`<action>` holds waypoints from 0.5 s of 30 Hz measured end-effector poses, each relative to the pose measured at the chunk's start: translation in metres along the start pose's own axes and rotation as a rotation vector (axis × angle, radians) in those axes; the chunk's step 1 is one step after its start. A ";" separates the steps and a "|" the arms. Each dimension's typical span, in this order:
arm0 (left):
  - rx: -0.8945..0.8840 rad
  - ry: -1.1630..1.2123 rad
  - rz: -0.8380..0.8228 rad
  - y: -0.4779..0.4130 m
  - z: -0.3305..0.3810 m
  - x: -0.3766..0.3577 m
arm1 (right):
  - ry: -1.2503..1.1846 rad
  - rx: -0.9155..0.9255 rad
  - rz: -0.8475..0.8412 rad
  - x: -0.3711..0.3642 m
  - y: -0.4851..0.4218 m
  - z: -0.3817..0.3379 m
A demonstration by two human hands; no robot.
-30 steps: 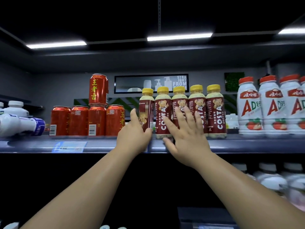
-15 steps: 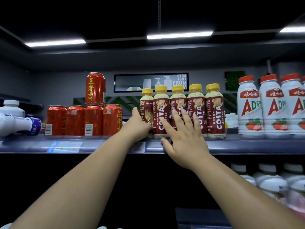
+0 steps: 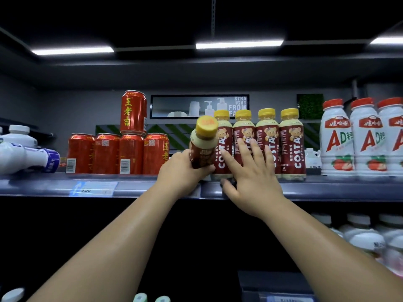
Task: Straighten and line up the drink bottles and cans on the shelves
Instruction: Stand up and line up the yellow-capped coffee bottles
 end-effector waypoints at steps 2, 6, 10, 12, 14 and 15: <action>0.044 0.025 0.019 -0.003 -0.003 0.002 | -0.002 -0.029 -0.007 0.005 -0.004 0.002; 0.058 -0.014 -0.024 -0.011 -0.006 0.002 | -0.039 -0.020 0.029 0.006 -0.006 -0.004; 0.094 -0.092 -0.009 -0.008 -0.009 -0.002 | -0.007 -0.006 0.056 -0.003 0.000 -0.008; 0.092 -0.157 -0.005 -0.007 -0.008 -0.007 | -0.001 -0.019 0.041 -0.004 0.000 -0.005; 0.099 -0.140 -0.018 -0.008 -0.009 -0.011 | -0.002 -0.024 0.031 -0.006 0.000 -0.003; 0.100 -0.121 -0.031 -0.009 -0.010 -0.012 | -0.008 -0.024 0.030 -0.006 0.000 -0.002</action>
Point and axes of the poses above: each hand's wrist, its own y-axis away from the middle knuckle, its own x-axis out of the back of the hand, z = x × y, the point moved 10 cm from there along -y, towards the middle knuckle, and after that the axes turned 5 degrees about -y, right-handed, at the moved point
